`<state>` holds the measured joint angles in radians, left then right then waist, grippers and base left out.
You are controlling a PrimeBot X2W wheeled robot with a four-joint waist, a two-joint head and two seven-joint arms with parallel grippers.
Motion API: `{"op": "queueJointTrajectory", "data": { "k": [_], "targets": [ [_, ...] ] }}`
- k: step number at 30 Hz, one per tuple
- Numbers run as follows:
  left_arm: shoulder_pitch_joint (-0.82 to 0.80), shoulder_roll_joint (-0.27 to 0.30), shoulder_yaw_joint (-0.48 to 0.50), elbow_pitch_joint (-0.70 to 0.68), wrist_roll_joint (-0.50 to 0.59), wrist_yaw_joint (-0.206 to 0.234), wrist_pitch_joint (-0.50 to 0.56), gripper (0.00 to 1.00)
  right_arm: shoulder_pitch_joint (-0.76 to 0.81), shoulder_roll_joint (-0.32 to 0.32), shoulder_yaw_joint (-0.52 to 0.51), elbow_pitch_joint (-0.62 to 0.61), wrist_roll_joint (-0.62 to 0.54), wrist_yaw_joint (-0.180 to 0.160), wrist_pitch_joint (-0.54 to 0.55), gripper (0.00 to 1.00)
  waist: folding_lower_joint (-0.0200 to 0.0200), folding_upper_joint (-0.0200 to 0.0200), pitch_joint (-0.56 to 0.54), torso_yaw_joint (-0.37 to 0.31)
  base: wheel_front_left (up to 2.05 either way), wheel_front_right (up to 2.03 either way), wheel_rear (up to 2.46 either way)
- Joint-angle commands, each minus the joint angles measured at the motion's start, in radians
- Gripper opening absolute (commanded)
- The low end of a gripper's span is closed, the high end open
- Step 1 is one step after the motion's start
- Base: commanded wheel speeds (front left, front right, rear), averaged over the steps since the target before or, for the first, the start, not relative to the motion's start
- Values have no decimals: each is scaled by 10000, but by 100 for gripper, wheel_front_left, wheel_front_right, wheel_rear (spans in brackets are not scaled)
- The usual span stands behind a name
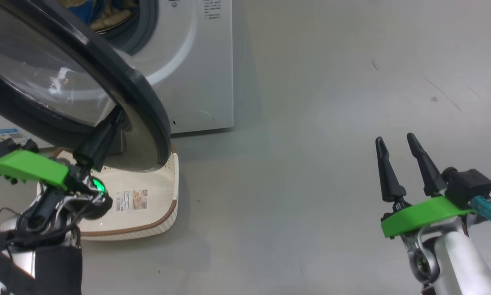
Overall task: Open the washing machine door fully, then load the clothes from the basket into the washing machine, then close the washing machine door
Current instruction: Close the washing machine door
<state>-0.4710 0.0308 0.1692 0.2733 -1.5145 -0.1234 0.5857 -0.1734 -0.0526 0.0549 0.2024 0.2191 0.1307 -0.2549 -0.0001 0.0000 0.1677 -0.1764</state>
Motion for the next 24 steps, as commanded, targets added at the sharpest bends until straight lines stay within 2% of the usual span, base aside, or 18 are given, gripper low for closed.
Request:
{"op": "queueJointTrajectory", "data": {
  "k": [1, 4, 7, 11, 14, 18, 21, 24],
  "targets": [
    [11, 277, 235, -548, 83, -72, -87, 0, -79, 24, 128, -388, -35, 0, -69, 100, 1, 0, -129, 44, 0, 0, 0],
    [560, 366, 90, -1254, 309, -72, -357, 0, 77, 24, 81, -472, -64, 0, -69, 100, 1, 0, -396, 103, 0, 0, 0],
    [1174, 682, -338, -2106, 1028, -72, -947, 0, 237, 24, 39, -536, -113, 0, -69, 100, 1, 0, -690, 174, 0, 0, 0],
    [1942, 1145, -1113, -3099, 1837, -72, -2373, 0, 442, 24, 19, -631, -177, 0, -69, 100, 1, 0, -1047, 274, 0, 0, 0],
    [2530, 1909, -2056, -3483, 2896, -72, -3756, 0, 575, 24, -20, -670, -199, 0, -69, 100, 1, 0, -1225, 344, 0, 0, 0],
    [2971, 2958, -3485, -3160, 4236, -72, -6015, 0, 705, 24, 37, -710, -188, 0, -69, 100, 1, 0, -1341, 470, 0, 0, 0],
    [3038, 3486, -4344, -2539, 4913, -72, -7578, 0, 799, 24, 25, -725, -187, 0, -69, 100, 1, 0, -1393, 590, 0, 0, 0],
    [2891, 3840, -4724, -1590, 5934, -72, -8412, 0, 887, 24, 73, -702, -183, 0, -69, 100, 1, 0, -1413, 718, 0, 0, 0]
  ]
}}
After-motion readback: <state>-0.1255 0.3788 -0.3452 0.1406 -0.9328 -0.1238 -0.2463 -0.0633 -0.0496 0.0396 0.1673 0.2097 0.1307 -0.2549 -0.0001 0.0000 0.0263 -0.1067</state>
